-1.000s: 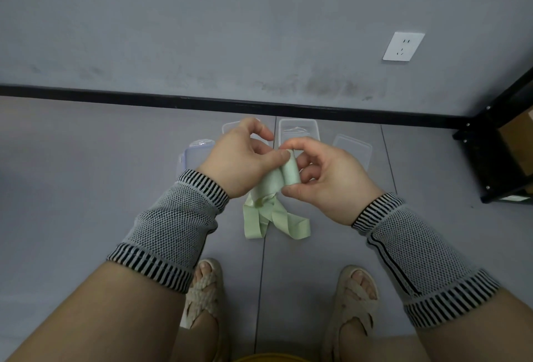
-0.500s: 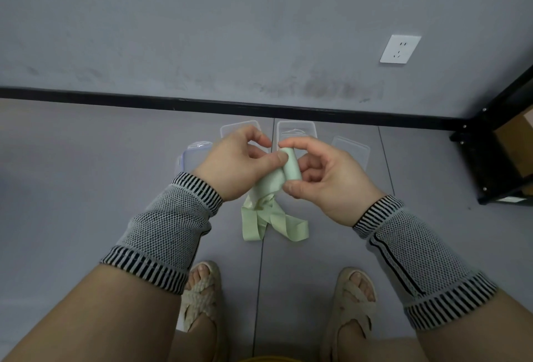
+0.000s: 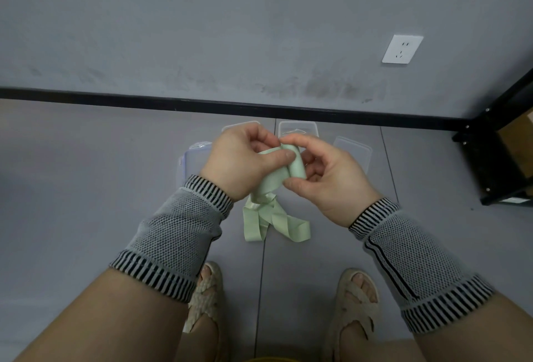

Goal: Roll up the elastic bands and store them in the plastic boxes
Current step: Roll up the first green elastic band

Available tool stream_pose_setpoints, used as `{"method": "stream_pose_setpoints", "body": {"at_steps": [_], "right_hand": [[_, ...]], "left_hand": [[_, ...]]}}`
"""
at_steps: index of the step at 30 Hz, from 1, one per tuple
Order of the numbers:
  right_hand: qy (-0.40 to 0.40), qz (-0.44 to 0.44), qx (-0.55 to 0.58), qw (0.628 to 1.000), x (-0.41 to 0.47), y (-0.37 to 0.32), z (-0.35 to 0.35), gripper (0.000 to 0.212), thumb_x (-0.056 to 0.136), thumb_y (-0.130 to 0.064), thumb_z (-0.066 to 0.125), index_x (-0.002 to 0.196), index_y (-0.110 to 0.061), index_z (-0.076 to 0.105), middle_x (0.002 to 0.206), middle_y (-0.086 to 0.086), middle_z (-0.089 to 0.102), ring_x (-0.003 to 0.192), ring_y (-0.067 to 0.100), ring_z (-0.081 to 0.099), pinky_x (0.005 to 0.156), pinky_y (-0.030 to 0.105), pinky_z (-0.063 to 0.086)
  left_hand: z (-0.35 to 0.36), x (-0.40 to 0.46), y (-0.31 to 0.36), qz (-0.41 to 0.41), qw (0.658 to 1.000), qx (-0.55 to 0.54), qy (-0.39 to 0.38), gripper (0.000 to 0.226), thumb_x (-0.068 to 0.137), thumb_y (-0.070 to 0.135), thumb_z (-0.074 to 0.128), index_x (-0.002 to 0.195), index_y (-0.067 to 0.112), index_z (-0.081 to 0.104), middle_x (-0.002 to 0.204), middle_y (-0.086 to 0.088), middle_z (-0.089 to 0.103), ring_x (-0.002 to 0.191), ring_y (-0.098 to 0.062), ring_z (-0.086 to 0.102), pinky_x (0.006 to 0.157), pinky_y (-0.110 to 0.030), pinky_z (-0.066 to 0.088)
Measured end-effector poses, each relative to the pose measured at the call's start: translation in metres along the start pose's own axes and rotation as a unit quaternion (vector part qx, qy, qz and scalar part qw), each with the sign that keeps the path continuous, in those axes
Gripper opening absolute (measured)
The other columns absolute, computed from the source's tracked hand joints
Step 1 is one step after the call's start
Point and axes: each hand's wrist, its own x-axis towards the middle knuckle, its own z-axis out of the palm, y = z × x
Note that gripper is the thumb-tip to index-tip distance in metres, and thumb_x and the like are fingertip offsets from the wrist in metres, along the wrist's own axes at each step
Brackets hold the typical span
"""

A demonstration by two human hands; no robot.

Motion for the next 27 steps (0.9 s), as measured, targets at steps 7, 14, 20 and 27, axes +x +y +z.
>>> {"method": "stream_pose_setpoints", "body": {"at_steps": [7,14,20,27], "right_hand": [[0.027,0.02,0.045,0.998,-0.001,-0.002,0.002,0.065,0.081,-0.006,0.07,0.124,-0.047,0.046,0.091,0.006,0.061,0.069,0.015,0.057,0.07,0.028,0.054],[0.042,0.071,0.072,0.994,0.002,-0.004,-0.003,0.019,0.092,-0.014,0.057,0.107,-0.021,0.068,0.082,-0.002,0.068,0.069,0.003,0.06,0.066,0.021,0.049],[0.039,0.067,0.099,0.992,0.001,-0.005,-0.003,0.019,0.088,-0.007,0.062,0.1,-0.022,0.068,0.093,0.006,0.073,0.079,0.008,0.067,0.07,0.019,0.053],[0.098,0.105,0.189,0.971,0.003,-0.006,-0.009,0.018,0.088,-0.004,0.061,0.088,-0.021,0.067,0.073,-0.004,0.071,0.062,0.004,0.064,0.062,0.02,0.053]], "left_hand": [[-0.002,0.003,0.001,-0.013,1.0,-0.005,0.01,0.014,0.077,0.016,0.075,0.076,0.016,0.06,0.071,-0.009,0.064,0.067,-0.018,0.058,0.068,-0.035,0.052],[-0.007,0.002,-0.001,-0.021,1.0,-0.012,-0.013,0.01,0.081,0.014,0.071,0.081,0.016,0.061,0.069,-0.004,0.065,0.059,-0.009,0.058,0.046,-0.013,0.04],[-0.001,0.004,-0.003,-0.011,1.0,-0.017,-0.012,0.011,0.079,0.014,0.073,0.082,0.015,0.062,0.079,-0.013,0.068,0.07,-0.018,0.063,0.066,-0.029,0.053],[-0.002,0.005,-0.007,-0.012,0.999,0.027,-0.025,0.009,0.09,0.021,0.058,0.082,0.025,0.062,0.051,0.012,0.058,0.048,0.001,0.046,0.049,-0.015,0.037]]}}
